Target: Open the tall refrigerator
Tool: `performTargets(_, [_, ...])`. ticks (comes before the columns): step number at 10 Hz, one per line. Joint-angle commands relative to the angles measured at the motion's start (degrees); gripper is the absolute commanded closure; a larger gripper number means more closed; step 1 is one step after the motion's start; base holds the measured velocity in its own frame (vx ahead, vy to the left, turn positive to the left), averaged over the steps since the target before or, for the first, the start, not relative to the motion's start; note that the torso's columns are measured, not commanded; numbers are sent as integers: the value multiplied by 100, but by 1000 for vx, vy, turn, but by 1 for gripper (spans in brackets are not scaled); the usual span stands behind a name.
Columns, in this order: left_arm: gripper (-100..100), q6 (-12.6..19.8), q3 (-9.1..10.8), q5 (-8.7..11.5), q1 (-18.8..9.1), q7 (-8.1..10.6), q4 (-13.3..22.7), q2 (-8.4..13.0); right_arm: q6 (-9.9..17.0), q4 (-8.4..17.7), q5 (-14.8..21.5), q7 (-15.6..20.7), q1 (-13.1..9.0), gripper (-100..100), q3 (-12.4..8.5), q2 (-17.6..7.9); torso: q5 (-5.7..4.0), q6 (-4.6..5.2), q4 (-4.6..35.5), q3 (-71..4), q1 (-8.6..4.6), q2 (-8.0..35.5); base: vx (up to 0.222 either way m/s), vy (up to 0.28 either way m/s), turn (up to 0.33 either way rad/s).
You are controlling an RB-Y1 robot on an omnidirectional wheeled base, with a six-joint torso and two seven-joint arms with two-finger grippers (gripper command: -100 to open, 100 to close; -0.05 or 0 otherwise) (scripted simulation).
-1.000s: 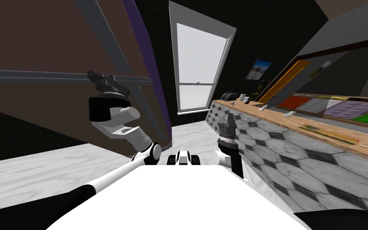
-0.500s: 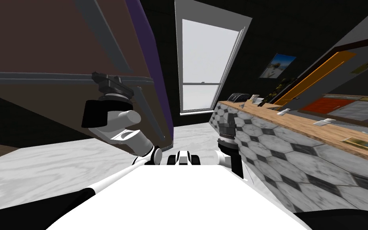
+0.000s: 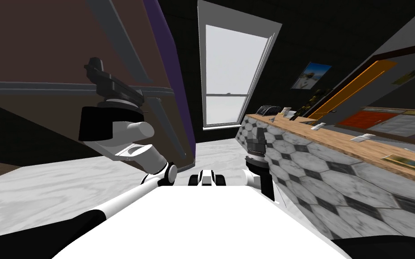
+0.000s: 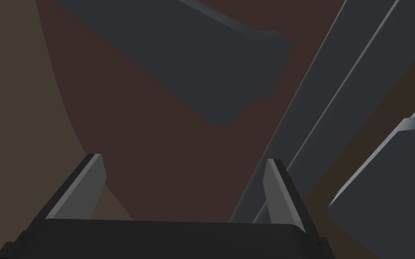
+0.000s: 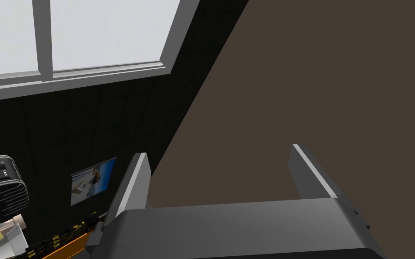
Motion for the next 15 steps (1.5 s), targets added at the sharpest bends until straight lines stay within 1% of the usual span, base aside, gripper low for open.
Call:
performTargets(1, [-100, 66, -17, -26, -57, -66, 38, 285, 0, 0, 0, 0, 0, 0, 0, 0, -1, -1, 4, 7, -1, 10, 6, -17, 9])
performTargets(2, [-100, 210, -72, -108, -207, -217, 124, 187, 0, 0, 0, 0, 0, 0, 0, 0, -1, -1, 6, 10, -1, 15, -8, -52, 32])
performTargets(3, [-100, 290, -104, -154, -290, -302, 179, 88, 0, 0, 0, 0, 0, 0, 0, 1, -4, 0, 7, 12, -11, 19, -9, -66, 28])
performTargets(5, [-100, 457, -168, -249, -464, -477, 283, 59, 0, 0, 0, 0, -1, 0, 1, 1, -2, 0, 6, 10, -4, 15, -7, -65, 20])
performTargets(7, [-100, 634, -244, -352, -649, -672, 420, 167, 0, 0, 0, 0, 0, 0, 1, 1, 1, -1, 4, 6, 6, 8, 3, -66, 25])
performTargets(8, [-100, 576, -208, -305, -597, -599, 382, 147, 0, 0, 0, 0, 0, 0, 1, 1, 1, -1, 4, 6, 6, 9, 0, -29, 6])
performTargets(9, [-100, 755, -210, -328, -763, -641, 397, 220, 0, 0, 0, 0, 0, 0, 0, 0, 4, -1, 5, 8, 16, 12, 28, 1, -10])
performTargets(12, [-100, 1074, -204, -359, -1075, -682, 408, 356, 0, 0, 0, 0, 0, 0, -1, -1, 4, -1, 3, 4, 14, 5, 48, 32, -10])
performTargets(13, [-100, 997, -210, -357, -1007, -674, 395, 322, 0, 0, 0, 0, 1, 0, -1, -1, 1, -1, 4, 5, 6, 7, 27, 16, -1])
performTargets(14, [100, 861, -208, -338, -867, -655, 400, 266, 0, 0, 0, 0, 0, 0, 0, 0, -1, -1, 6, 12, -4, 18, -17, -11, 16])
performTargets(15, [100, 755, -210, -328, -763, -641, 397, 220, 0, 0, 0, 0, 0, 0, 0, 0, 2, 0, 3, 23, -10, 30, -40, -21, 30])
